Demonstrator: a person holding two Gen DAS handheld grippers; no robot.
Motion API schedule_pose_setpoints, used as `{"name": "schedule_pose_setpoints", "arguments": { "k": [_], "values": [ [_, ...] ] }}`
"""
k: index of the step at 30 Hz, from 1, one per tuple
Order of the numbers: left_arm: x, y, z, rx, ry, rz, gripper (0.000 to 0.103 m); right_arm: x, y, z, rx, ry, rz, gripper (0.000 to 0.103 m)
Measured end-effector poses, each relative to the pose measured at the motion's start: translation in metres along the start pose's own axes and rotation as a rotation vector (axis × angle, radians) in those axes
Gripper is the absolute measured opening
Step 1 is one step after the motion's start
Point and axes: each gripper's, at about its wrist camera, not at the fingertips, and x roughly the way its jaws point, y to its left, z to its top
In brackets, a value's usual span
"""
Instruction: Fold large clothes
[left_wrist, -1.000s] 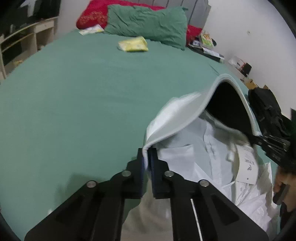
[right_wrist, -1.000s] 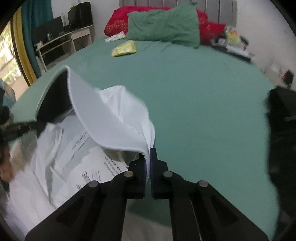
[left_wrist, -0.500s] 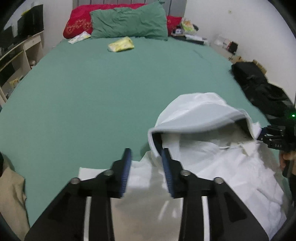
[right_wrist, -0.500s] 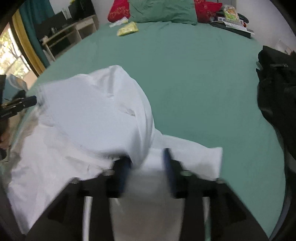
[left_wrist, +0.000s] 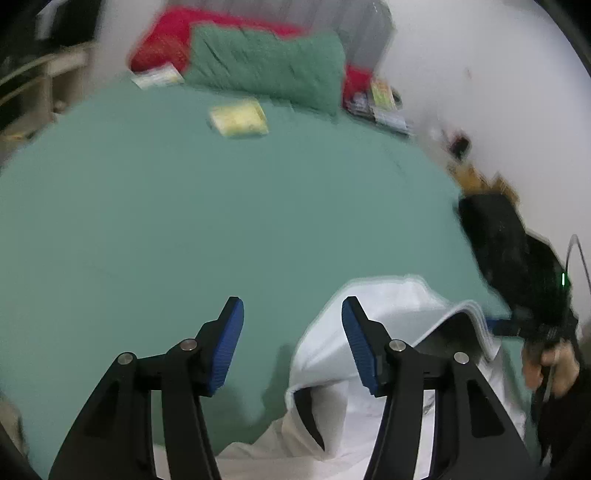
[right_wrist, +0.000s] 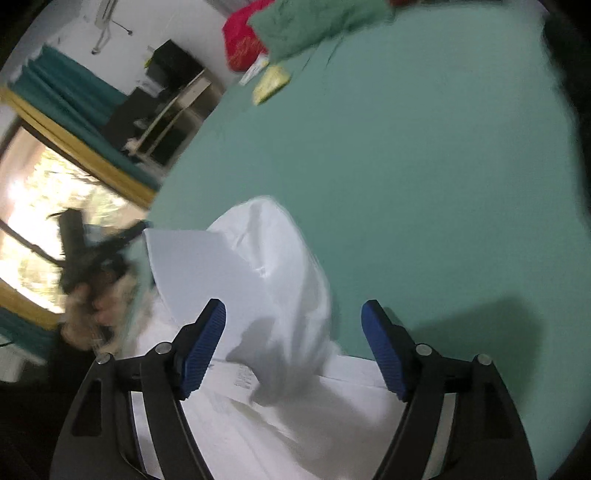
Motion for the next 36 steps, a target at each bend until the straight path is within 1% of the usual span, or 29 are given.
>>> {"name": "schedule_pose_setpoints", "arguments": {
  "k": [2,4,5,6,7,8,9,10,12,13,14,15,16,17,18,20,21,22,23,24,25,27,29,30,31,33,35,36],
  "values": [
    [0.016,-0.005,-0.011,0.057,0.078,-0.016,0.058,0.021,-0.001,-0.004,0.017,0.096,0.083,0.077],
    [0.023,-0.010,-0.028,0.134,0.132,-0.034,0.058,0.026,0.008,-0.008,-0.031,0.105,0.101,0.078],
    [0.023,-0.010,-0.033,0.152,0.139,-0.038,0.059,0.029,0.012,-0.010,-0.035,0.132,0.136,0.078],
    [0.021,-0.010,-0.040,0.174,0.150,-0.047,0.059,0.033,0.016,-0.013,-0.043,0.153,0.155,0.076],
    [0.020,-0.010,-0.044,0.188,0.167,-0.061,0.061,0.037,0.023,-0.016,-0.076,0.169,0.146,0.071],
    [0.019,-0.009,-0.048,0.199,0.187,-0.078,0.064,0.042,0.033,-0.019,-0.128,0.189,0.118,0.050],
    [0.019,-0.009,-0.054,0.214,0.221,-0.106,0.066,0.047,0.041,-0.025,-0.173,0.208,0.077,0.038],
    [0.019,-0.010,-0.058,0.228,0.230,-0.118,0.071,0.050,0.046,-0.027,-0.201,0.214,0.046,0.030],
    [0.017,-0.013,-0.062,0.281,0.229,-0.117,0.072,0.050,0.065,-0.027,-0.303,0.191,-0.039,0.028],
    [0.018,-0.014,-0.061,0.293,0.233,-0.112,0.072,0.050,0.077,-0.028,-0.376,0.175,-0.097,0.027],
    [0.019,-0.015,-0.059,0.296,0.240,-0.111,0.072,0.050,0.091,-0.027,-0.467,0.143,-0.183,0.025],
    [0.021,-0.017,-0.058,0.300,0.247,-0.106,0.072,0.052,0.103,-0.026,-0.533,0.118,-0.243,0.024],
    [0.023,-0.020,-0.057,0.310,0.248,-0.099,0.063,0.052,0.116,-0.025,-0.600,0.089,-0.304,0.023],
    [0.025,-0.026,-0.055,0.322,0.239,-0.095,0.037,0.055,0.130,-0.024,-0.683,0.048,-0.388,0.023],
    [0.024,-0.030,-0.051,0.330,0.210,-0.075,0.030,0.056,0.141,-0.024,-0.749,0.013,-0.450,0.023],
    [0.016,-0.037,-0.044,0.341,0.106,-0.006,0.022,0.057,0.158,-0.023,-0.836,-0.075,-0.549,0.023],
    [0.006,-0.042,-0.041,0.349,0.010,0.030,0.021,0.059,0.162,-0.024,-0.881,-0.119,-0.604,0.023],
    [-0.001,-0.046,-0.042,0.365,-0.068,0.066,0.021,0.063,0.164,-0.027,-0.943,-0.164,-0.680,0.023],
    [-0.003,-0.050,-0.044,0.378,-0.109,0.087,0.021,0.070,0.163,-0.032,-0.994,-0.194,-0.743,0.023],
    [-0.005,-0.055,-0.049,0.397,-0.136,0.120,0.021,0.075,0.161,-0.037,-1.023,-0.205,-0.771,0.023],
    [-0.003,-0.059,-0.056,0.416,-0.126,0.140,0.021,0.082,0.156,-0.046,-1.069,-0.208,-0.804,0.023],
    [-0.001,-0.066,-0.074,0.473,-0.082,0.154,0.021,0.097,0.149,-0.070,-1.165,-0.194,-0.856,0.023],
    [-0.006,-0.074,-0.098,0.541,-0.044,0.158,0.021,0.098,0.141,-0.096,-1.229,-0.179,-0.866,0.023],
    [-0.011,-0.077,-0.106,0.560,-0.042,0.160,0.021,0.096,0.140,-0.107,-1.250,-0.176,-0.870,0.023],
    [-0.018,-0.080,-0.115,0.581,-0.036,0.164,0.021,0.092,0.141,-0.119,-1.267,-0.173,-0.867,0.024],
    [-0.033,-0.082,-0.130,0.616,-0.023,0.180,0.021,0.080,0.146,-0.132,-1.270,-0.161,-0.856,0.025],
    [-0.050,-0.075,-0.142,0.599,0.001,0.169,0.021,0.072,0.149,-0.140,-1.255,-0.125,-0.866,0.027],
    [-0.058,-0.072,-0.150,0.574,0.015,0.154,0.021,0.069,0.150,-0.147,-1.251,-0.117,-0.876,0.027]
  ]
}}
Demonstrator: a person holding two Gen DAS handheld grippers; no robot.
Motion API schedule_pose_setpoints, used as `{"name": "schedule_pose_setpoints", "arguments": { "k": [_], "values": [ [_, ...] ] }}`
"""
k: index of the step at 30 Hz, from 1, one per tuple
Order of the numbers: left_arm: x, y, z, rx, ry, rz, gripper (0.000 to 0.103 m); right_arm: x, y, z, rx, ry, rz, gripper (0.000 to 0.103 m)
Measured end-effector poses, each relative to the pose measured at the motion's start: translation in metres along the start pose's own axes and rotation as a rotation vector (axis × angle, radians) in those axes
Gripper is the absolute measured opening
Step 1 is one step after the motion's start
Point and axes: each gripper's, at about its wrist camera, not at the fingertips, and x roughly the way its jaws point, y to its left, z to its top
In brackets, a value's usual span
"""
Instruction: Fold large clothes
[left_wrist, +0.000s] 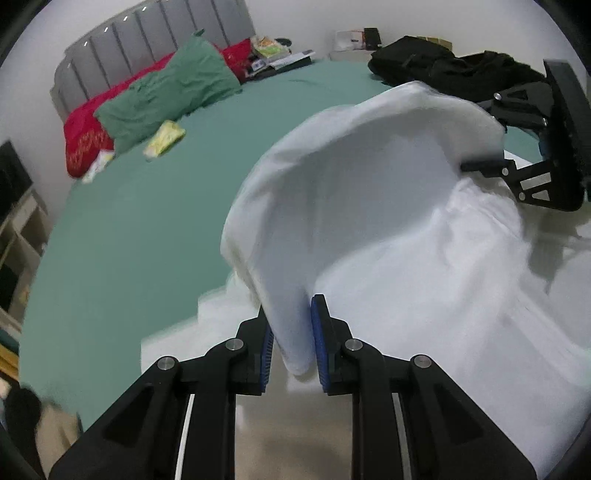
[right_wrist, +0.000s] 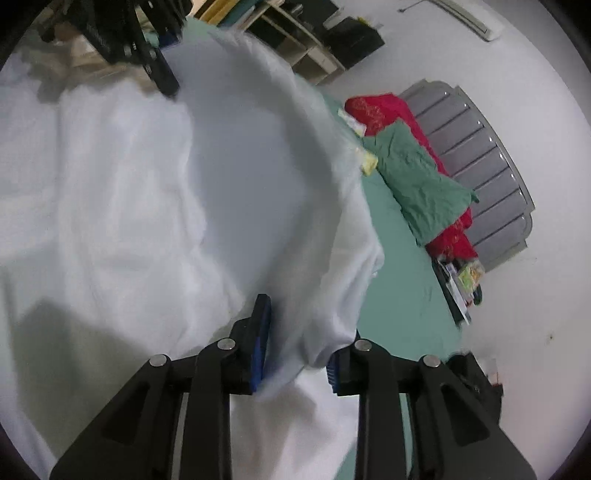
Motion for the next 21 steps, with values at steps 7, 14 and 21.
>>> {"name": "schedule_pose_setpoints", "arguments": {
  "k": [7,14,21],
  "values": [
    [-0.048,-0.007,-0.054,-0.080,0.082,-0.054,0.027,-0.046,0.010,-0.022,0.088,0.105,0.143,0.031],
    [-0.099,0.007,-0.103,-0.288,0.094,-0.094,0.043,-0.100,-0.008,-0.032,0.391,0.101,0.306,0.052],
    [-0.117,0.034,-0.137,-0.563,0.029,-0.089,0.048,-0.066,-0.006,0.043,0.612,-0.060,0.404,0.075]
  ]
}}
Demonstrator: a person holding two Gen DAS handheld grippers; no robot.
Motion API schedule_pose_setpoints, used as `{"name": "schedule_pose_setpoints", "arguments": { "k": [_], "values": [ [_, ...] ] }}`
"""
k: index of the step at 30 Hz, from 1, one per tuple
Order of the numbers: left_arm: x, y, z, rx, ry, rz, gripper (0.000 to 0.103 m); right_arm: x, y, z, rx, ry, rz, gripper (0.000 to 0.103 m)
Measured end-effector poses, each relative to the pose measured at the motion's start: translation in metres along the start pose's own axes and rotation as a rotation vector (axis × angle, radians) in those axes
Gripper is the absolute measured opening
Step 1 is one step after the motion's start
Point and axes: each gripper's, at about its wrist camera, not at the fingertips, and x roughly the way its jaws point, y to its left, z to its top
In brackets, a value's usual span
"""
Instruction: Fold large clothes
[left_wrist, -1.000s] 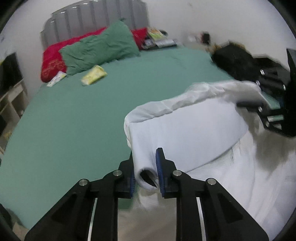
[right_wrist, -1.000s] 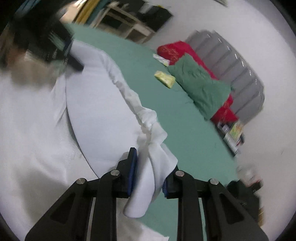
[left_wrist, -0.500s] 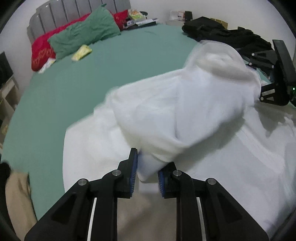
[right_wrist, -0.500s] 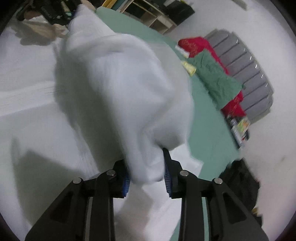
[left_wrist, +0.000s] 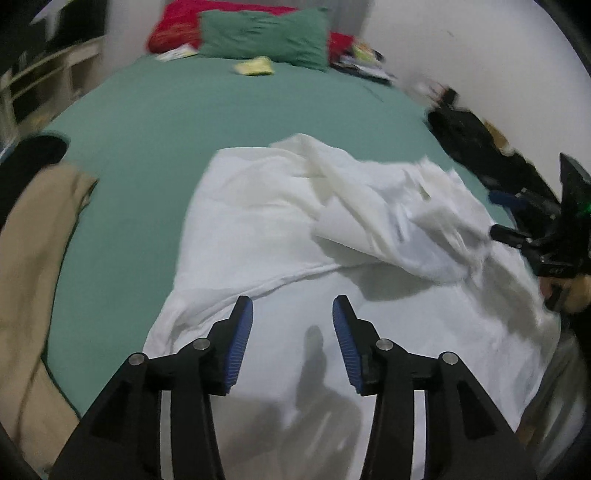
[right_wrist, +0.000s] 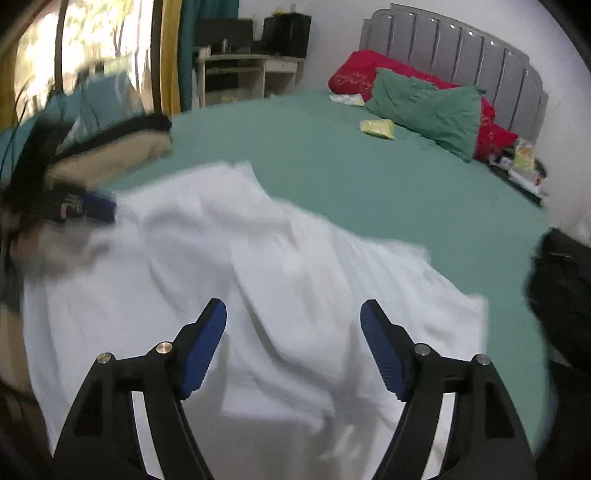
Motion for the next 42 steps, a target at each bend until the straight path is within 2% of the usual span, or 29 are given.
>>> {"name": "schedule_pose_setpoints", "arguments": {
  "k": [1,2,3,4,5,7,11,14,16,18,20,22,23,25,27,32,34,36,39,42],
  "values": [
    [0.001,0.001,0.000,-0.013,0.002,0.002,0.048,0.015,0.004,0.007,0.012,-0.003,0.008,0.075],
    [0.002,0.003,0.001,-0.025,0.001,0.007,0.049,0.023,0.013,0.006,0.008,0.019,0.008,0.061],
    [0.001,0.004,0.000,-0.034,-0.001,0.014,0.049,0.038,0.016,0.009,0.027,0.055,0.039,0.044],
    [0.000,0.006,-0.001,-0.043,0.002,0.022,0.049,0.047,0.020,0.006,0.058,0.094,0.073,0.008],
    [0.000,0.007,0.000,-0.055,0.004,0.028,0.049,0.049,0.023,0.003,0.076,0.112,0.089,0.002],
    [-0.006,0.010,-0.001,-0.081,0.002,0.027,0.049,0.049,0.030,-0.004,0.081,0.144,0.127,0.002],
    [-0.022,0.019,-0.014,-0.125,-0.013,0.049,0.049,0.028,0.050,-0.028,0.092,0.216,0.134,0.003],
    [-0.036,0.026,-0.033,-0.158,-0.016,0.086,0.049,0.010,0.054,-0.045,0.162,0.199,0.163,0.003],
    [-0.043,0.028,-0.043,-0.170,-0.018,0.108,0.050,0.001,0.057,-0.051,0.193,0.206,0.150,0.004],
    [-0.054,0.030,-0.053,-0.191,-0.029,0.121,0.050,-0.010,0.060,-0.056,0.211,0.221,0.102,0.013],
    [-0.066,0.032,-0.059,-0.199,-0.050,0.145,0.051,-0.035,0.055,-0.060,0.244,0.185,0.068,0.043],
    [-0.080,0.034,-0.066,-0.210,-0.077,0.166,0.054,-0.060,0.048,-0.067,0.283,0.156,0.027,0.061],
    [-0.085,0.035,-0.070,-0.213,-0.087,0.177,0.056,-0.073,0.040,-0.074,0.308,0.151,-0.006,0.064],
    [-0.093,0.038,-0.079,-0.212,-0.104,0.199,0.060,-0.095,0.021,-0.089,0.351,0.166,-0.082,0.064],
    [-0.091,0.040,-0.083,-0.212,-0.076,0.217,0.061,-0.105,0.004,-0.104,0.385,0.207,-0.156,0.064],
    [-0.063,0.043,-0.088,-0.217,0.076,0.215,0.064,-0.125,-0.049,-0.164,0.565,0.330,-0.284,0.064],
    [-0.055,0.038,-0.095,-0.187,0.122,0.256,0.066,-0.127,-0.063,-0.183,0.616,0.371,-0.301,0.064],
    [-0.052,0.034,-0.097,-0.175,0.136,0.286,0.067,-0.125,-0.067,-0.200,0.664,0.404,-0.274,0.064],
    [-0.051,0.033,-0.097,-0.187,0.161,0.299,0.067,-0.126,-0.058,-0.203,0.619,0.396,-0.264,0.064],
    [-0.054,0.030,-0.100,-0.174,0.185,0.297,0.067,-0.120,-0.045,-0.205,0.585,0.427,-0.215,0.065]
  ]
}}
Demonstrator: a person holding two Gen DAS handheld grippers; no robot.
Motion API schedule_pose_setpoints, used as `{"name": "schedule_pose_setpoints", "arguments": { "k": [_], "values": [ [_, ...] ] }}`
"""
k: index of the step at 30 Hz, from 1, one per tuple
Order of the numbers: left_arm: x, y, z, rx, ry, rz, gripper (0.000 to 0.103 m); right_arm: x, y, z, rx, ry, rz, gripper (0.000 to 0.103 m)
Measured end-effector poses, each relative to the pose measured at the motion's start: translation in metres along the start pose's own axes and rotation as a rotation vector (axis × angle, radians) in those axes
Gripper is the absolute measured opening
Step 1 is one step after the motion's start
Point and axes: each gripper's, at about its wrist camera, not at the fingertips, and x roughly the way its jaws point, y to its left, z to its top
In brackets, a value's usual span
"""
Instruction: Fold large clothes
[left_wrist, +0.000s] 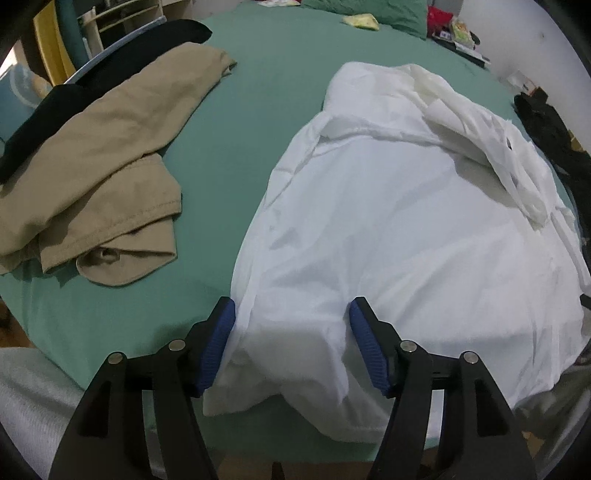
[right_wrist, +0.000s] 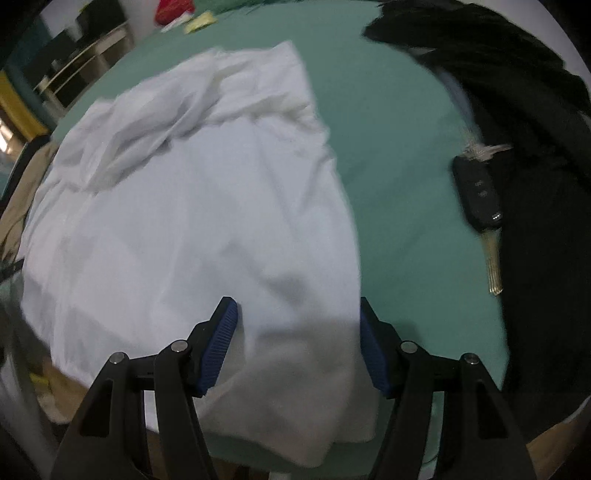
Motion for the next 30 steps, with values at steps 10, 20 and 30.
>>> {"name": "schedule_pose_setpoints", "arguments": {
  "k": [10,20,30],
  "values": [
    [-0.032,-0.006,-0.011,0.047,-0.055,-0.092,0.004,-0.021,0.011,-0.021,-0.015,-0.004,0.074,0.005],
    [-0.110,0.009,-0.004,0.057,-0.186,-0.150,0.004,-0.101,0.002,-0.037,-0.005,-0.161,0.067,0.004],
    [-0.141,0.024,0.005,-0.004,-0.190,-0.253,0.005,-0.144,0.008,-0.025,0.011,-0.254,0.112,0.004]
  ]
}}
